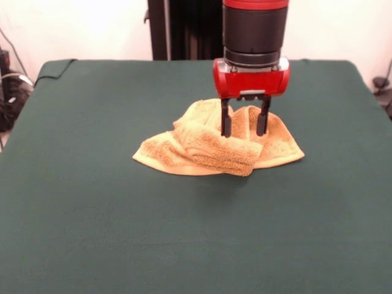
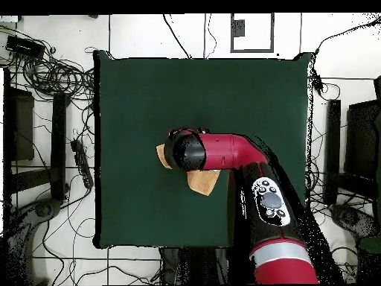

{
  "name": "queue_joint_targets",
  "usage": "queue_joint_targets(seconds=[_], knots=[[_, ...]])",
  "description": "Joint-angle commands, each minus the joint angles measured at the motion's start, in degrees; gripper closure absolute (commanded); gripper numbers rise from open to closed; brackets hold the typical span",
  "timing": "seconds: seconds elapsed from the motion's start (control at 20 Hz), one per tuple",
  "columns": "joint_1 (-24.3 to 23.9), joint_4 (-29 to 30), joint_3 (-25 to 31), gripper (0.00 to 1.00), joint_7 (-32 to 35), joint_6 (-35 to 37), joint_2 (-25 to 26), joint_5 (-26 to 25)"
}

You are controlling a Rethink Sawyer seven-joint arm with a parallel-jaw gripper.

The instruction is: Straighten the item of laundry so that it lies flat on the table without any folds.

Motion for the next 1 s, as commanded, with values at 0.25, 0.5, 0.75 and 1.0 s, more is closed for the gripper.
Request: queue_joint_targets(seconds=[0.25, 0.5, 0.75, 1.0], knots=[[1.5, 3.3, 4.8, 0.0, 5.1, -3.0, 3.1, -0.5], [1.8, 1.1, 4.4, 0.0, 4.5, -3.1, 4.0, -1.0], [1.7, -0.1, 4.4, 0.0, 4.3, -3.3, 5.1, -0.9], [2.2, -0.6, 4.0, 0.0, 4.9, -4.2, 5.7, -0.9]])
